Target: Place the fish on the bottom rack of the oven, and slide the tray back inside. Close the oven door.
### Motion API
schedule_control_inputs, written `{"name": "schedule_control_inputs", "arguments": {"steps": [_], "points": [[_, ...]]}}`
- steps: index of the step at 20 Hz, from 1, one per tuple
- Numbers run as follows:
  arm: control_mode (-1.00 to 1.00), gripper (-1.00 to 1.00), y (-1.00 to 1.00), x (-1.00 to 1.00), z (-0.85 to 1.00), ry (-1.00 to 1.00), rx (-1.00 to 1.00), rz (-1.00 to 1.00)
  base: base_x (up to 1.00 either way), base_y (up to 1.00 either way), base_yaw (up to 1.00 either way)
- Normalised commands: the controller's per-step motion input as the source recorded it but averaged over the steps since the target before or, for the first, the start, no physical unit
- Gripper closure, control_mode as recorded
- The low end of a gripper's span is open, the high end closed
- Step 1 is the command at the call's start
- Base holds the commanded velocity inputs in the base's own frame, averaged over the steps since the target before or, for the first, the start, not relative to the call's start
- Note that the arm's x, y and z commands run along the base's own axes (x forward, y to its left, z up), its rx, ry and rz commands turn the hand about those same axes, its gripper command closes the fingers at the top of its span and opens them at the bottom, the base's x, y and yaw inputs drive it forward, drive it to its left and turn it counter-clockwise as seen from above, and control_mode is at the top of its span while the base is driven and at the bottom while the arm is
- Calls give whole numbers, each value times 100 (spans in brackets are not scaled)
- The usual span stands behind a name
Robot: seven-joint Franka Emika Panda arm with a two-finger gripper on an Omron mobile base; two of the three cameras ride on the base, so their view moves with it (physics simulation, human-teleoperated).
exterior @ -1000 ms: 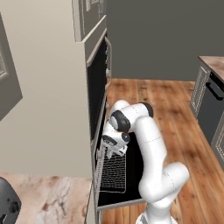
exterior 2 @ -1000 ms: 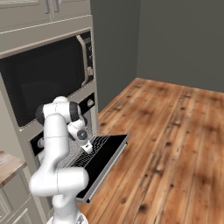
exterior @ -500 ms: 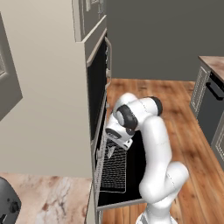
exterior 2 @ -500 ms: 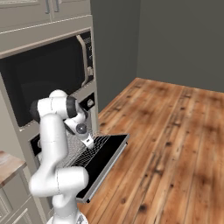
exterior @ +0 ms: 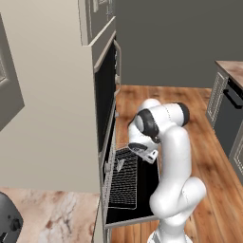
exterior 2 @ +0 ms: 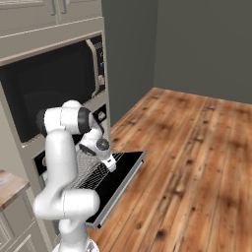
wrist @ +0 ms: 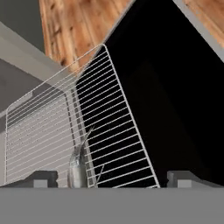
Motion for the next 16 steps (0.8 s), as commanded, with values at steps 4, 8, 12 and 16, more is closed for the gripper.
{"name": "schedule_control_inputs", "arguments": {"steps": [4, 8, 12, 16], "points": [[-100, -100, -69, 0, 0, 38, -1, 0, 0, 0, 0], [-100, -100, -42, 5, 0, 46, 0, 0, 0, 0, 0], [-100, -100, -18, 13, 0, 35, 0, 0, 0, 0, 0], [-100, -100, 0, 20, 0, 25, 2, 0, 0, 0, 0]]}}
